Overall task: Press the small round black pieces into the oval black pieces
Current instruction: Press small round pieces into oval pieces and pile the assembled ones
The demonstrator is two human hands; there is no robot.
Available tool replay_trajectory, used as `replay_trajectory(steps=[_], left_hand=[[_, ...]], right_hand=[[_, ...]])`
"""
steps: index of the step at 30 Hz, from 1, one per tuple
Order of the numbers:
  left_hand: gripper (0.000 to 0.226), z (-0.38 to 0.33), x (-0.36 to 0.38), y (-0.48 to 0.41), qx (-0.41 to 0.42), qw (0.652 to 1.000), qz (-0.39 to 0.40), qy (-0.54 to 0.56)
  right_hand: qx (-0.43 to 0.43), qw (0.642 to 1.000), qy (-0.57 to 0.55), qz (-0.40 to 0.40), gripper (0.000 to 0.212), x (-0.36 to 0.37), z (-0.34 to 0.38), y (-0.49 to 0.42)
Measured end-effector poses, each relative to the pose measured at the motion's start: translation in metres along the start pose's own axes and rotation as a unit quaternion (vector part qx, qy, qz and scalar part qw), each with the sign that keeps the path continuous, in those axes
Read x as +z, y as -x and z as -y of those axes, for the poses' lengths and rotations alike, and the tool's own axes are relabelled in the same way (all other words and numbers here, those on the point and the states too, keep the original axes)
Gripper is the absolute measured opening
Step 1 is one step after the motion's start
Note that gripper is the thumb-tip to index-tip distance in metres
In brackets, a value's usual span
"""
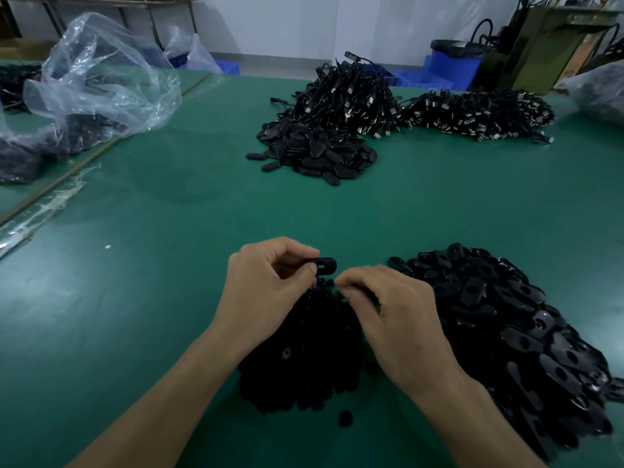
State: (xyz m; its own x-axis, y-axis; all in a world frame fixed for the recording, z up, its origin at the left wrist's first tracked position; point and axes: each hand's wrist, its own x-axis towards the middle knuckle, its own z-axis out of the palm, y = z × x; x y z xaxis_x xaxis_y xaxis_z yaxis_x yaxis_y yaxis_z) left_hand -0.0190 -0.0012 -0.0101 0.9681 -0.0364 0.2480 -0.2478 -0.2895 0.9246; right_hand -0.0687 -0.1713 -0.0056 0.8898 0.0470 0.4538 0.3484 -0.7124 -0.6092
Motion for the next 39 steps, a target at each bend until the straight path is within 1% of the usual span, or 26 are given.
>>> replay_trajectory(steps=[4, 6, 8, 9, 14, 16, 22, 26, 31, 35, 39], left_hand=[[0.035, -0.005, 0.002, 0.003, 0.031, 0.999, 0.021, -0.023], [0.034, -0.007, 0.003, 0.004, 0.037, 0.999, 0.027, -0.021], [0.033, -0.007, 0.004, 0.005, 0.043, 0.998, 0.04, -0.013], [0.032, -0.008, 0.004, 0.006, 0.045, 0.998, 0.047, -0.009], [0.031, -0.008, 0.007, 0.009, 0.052, 0.997, 0.054, 0.005], [0.034, -0.008, 0.008, 0.01, 0.055, 0.997, 0.054, 0.002], [0.033, -0.008, 0.01, 0.011, 0.054, 0.997, 0.057, -0.006], [0.029, -0.008, 0.009, 0.011, 0.054, 0.996, 0.061, -0.019], [0.038, -0.009, 0.008, 0.012, 0.078, 0.993, 0.079, -0.029], [0.026, -0.009, 0.008, 0.012, 0.097, 0.99, 0.088, -0.049], [0.025, -0.01, 0.006, 0.012, 0.094, 0.99, 0.089, -0.047]], right_hand=[[-0.016, 0.999, -0.025, -0.044, 0.027, 0.0, 0.002, -0.001], [0.027, 0.997, -0.066, -0.041, 0.031, -0.001, 0.003, 0.0], [0.075, 0.991, -0.108, -0.031, 0.024, 0.0, 0.002, -0.001], [0.087, 0.989, -0.118, -0.031, 0.021, 0.0, 0.002, -0.001], [0.068, 0.993, -0.089, -0.049, 0.017, -0.002, 0.004, -0.001], [0.068, 0.994, -0.077, -0.049, 0.018, -0.002, 0.004, -0.001], [0.084, 0.994, -0.069, -0.01, 0.021, -0.001, 0.003, -0.001], [0.099, 0.992, -0.077, -0.016, 0.029, -0.002, 0.002, -0.001], [0.109, 0.99, -0.091, 0.015, 0.04, -0.006, 0.004, -0.001], [0.125, 0.987, -0.096, -0.004, 0.045, -0.004, 0.007, -0.001], [0.132, 0.986, -0.104, -0.016, 0.045, -0.004, 0.008, -0.001]])
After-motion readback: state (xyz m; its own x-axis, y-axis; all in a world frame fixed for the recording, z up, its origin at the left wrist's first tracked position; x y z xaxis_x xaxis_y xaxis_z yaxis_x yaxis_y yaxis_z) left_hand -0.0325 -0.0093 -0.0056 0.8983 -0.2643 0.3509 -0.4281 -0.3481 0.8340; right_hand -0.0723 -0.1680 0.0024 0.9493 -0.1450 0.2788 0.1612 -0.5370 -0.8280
